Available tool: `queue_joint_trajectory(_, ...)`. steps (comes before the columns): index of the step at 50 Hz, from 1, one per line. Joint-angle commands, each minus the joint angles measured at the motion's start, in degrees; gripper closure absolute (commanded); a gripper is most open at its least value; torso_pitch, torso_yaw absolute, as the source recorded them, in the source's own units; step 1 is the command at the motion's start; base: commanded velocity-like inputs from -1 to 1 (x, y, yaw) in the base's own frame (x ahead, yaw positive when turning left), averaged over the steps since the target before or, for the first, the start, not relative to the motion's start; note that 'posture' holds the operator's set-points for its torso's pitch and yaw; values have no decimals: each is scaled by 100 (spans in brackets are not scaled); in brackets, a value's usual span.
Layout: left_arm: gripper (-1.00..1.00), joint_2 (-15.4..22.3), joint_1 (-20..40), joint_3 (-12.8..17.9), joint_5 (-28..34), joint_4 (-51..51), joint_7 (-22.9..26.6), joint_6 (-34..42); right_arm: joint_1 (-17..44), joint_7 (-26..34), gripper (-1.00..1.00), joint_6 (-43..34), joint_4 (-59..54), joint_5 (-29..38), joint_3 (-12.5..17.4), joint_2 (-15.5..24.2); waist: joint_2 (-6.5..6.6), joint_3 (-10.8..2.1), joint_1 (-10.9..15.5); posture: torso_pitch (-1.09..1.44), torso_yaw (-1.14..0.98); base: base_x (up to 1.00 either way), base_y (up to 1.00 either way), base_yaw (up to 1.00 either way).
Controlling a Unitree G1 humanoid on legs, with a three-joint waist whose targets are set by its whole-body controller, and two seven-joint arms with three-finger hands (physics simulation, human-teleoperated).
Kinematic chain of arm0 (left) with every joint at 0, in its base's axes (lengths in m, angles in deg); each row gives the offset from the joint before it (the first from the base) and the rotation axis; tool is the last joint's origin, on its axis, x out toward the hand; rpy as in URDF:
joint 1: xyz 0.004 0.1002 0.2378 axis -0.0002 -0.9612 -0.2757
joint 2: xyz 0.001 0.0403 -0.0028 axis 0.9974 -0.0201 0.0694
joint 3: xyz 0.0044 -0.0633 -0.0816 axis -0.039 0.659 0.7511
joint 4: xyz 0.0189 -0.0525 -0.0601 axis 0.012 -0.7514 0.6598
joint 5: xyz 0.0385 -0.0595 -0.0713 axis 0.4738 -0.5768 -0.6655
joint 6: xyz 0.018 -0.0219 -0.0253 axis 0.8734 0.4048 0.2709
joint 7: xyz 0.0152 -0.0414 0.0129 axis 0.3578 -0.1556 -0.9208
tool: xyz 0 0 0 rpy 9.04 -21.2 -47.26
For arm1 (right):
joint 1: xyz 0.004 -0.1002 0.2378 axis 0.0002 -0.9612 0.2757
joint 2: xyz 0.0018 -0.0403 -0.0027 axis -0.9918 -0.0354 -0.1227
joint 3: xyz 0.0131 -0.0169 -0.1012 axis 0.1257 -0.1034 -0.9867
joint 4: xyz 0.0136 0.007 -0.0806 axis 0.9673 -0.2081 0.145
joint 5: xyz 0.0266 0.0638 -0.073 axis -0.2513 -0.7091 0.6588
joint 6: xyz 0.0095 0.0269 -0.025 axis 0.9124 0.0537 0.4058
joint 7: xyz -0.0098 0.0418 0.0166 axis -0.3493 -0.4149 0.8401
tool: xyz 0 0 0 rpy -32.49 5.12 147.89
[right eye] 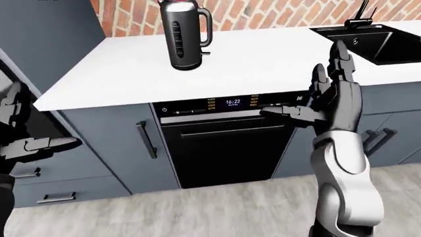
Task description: Press the button to open the lid of the electric kettle.
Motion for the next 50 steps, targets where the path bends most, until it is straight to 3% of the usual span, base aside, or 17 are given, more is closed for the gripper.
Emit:
queue_joint_trajectory(1, -100, 57, 77, 53, 20, 79, -19, -102, 77, 25, -100, 117, 119, -24, 1, 36, 208, -282, -11, 0, 0, 22, 10, 0)
queue_joint_trajectory(2, -100, 58, 82, 50, 20, 84, -22, -94, 76, 26, -100, 119, 122, -25, 1, 37, -4, -75, 66, 0, 0, 22, 9, 0)
queue_joint_trajectory(3, -100, 58, 84, 46, 25, 79, -23, -97, 71, 26, -100, 123, 122, -27, 4, 35, 47, -14, 73, 0, 0, 21, 9, 0)
queue_joint_trajectory(12, -100, 72, 84, 90, -11, 110, -12, -63, 87, 17, -100, 148, 85, -42, 15, 59, -380, -31, 187, 0, 0, 22, 0, 0)
queue_joint_trajectory(16, -100, 74, 106, 67, -10, 117, -35, -43, 78, 20, -100, 154, 99, -37, 7, 58, -868, -151, 214, 0, 0, 23, 0, 0)
queue_joint_trajectory(17, -100, 72, 101, 59, -6, 119, -35, -47, 72, 21, -100, 156, 102, -34, 6, 56, -633, -95, 149, 0, 0, 23, 0, 0)
queue_joint_trajectory(19, -100, 72, 92, 68, -6, 115, -26, -57, 69, 22, -100, 158, 104, -33, 5, 52, -721, -62, 139, 0, 0, 23, 0, 0)
queue_joint_trajectory(25, -100, 72, 94, 66, -4, 116, -26, -52, 77, 16, -100, 147, 109, -36, 11, 56, -415, 9, 57, 0, 0, 24, 0, 0)
queue_joint_trajectory(27, -100, 78, 98, 78, -13, 128, -29, -38, 78, 12, -100, 133, 125, -48, 18, 57, -227, 3, 26, 0, 0, 24, 0, 0)
queue_joint_trajectory(29, -100, 75, 99, 71, -8, 120, -30, -45, 85, 12, -100, 129, 123, -54, 28, 65, 149, -145, 26, 0, 0, 24, 0, 0)
queue_joint_trajectory(30, -100, 70, 82, 83, -15, 125, -18, -54, 91, 11, -100, 125, 122, -57, 30, 71, -104, -63, 93, 0, 0, 24, 0, 0)
queue_joint_trajectory(31, -100, 71, 101, 60, -3, 111, -31, -53, 104, 7, -100, 119, 114, -61, 36, 79, 17, -37, 65, 0, 0, 24, 0, 0)
queue_joint_trajectory(38, -100, 91, 68, -58, 115, 202, 58, -20, 149, -36, -100, 74, 125, -131, 65, 125, -323, -35, 185, 0, 0, 23, 0, 0)
queue_joint_trajectory(42, -100, 27, 64, -160, 294, 206, 191, -45, 169, -60, -100, 65, 113, -171, 85, 158, -836, -136, 213, 0, 0, 24, 0, 0)
queue_joint_trajectory(43, -100, 6, 37, -174, 342, 193, 229, -75, 167, -65, -100, 67, 113, -176, 86, 163, -673, -102, 139, 0, 0, 25, 0, 0)
queue_joint_trajectory(45, -100, -11, 41, -167, 392, 202, 264, -65, 155, -65, -100, 84, 106, -174, 82, 163, -736, -50, 133, 0, 0, 24, 0, 0)
queue_joint_trajectory(50, -100, -73, 115, -27, 153, 229, 250, 110, 145, -62, -100, 101, 100, -181, 92, 176, -517, -18, 74, 0, 0, 23, 0, 0)
